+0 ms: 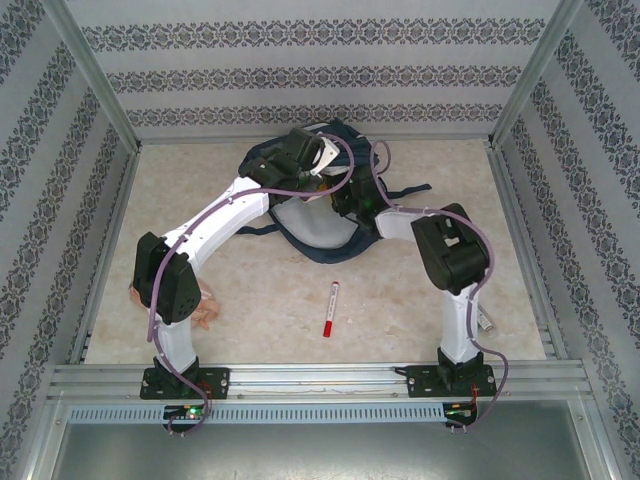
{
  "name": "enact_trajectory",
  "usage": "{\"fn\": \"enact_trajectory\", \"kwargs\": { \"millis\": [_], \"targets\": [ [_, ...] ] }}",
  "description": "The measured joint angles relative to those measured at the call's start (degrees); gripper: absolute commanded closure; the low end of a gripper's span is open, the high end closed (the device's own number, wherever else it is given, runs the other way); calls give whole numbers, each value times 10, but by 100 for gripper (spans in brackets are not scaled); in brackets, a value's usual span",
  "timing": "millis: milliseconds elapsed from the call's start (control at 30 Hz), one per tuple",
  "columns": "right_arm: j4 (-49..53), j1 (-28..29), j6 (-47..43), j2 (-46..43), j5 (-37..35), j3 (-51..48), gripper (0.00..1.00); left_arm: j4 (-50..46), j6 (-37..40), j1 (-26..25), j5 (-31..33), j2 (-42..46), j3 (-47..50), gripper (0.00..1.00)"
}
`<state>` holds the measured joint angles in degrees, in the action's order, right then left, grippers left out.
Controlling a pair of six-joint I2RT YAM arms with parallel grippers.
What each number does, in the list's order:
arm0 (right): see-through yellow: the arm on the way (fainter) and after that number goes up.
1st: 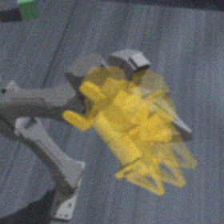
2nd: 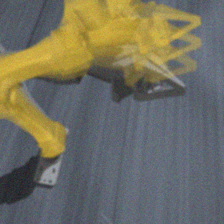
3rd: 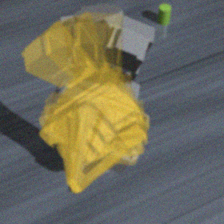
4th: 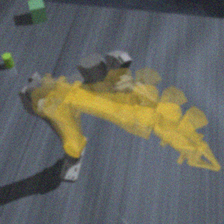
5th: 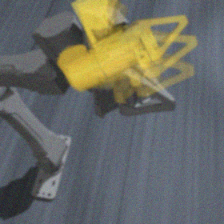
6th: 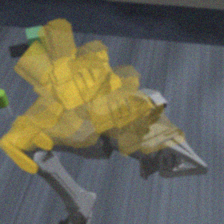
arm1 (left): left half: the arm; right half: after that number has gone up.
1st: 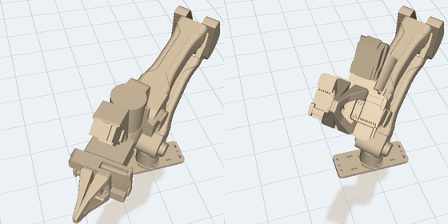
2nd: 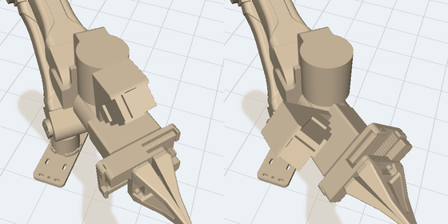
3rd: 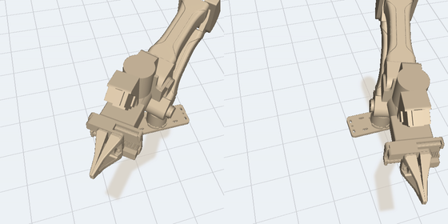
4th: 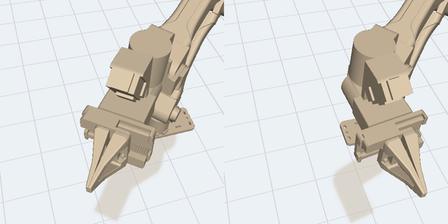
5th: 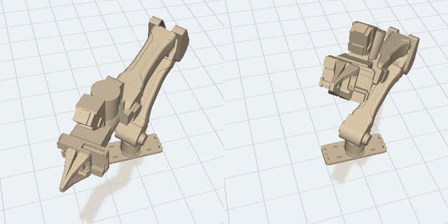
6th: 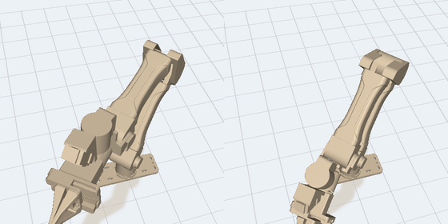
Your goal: Pack books, pencil case, and school supplies into a backpack
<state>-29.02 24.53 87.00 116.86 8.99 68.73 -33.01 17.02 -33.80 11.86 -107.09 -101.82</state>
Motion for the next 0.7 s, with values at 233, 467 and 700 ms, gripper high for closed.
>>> {"fn": "enact_trajectory", "kwargs": {
  "millis": [233,467,700],
  "targets": [
    [3,-25,-27,-70,44,-64,53,13,-10,2,2,1,5,100],
    [33,-54,-82,-170,88,-159,52,18,-10,2,-18,7,26,94],
    [144,-81,-234,-393,127,-216,47,39,-9,2,-64,40,98,80]
  ]
}}
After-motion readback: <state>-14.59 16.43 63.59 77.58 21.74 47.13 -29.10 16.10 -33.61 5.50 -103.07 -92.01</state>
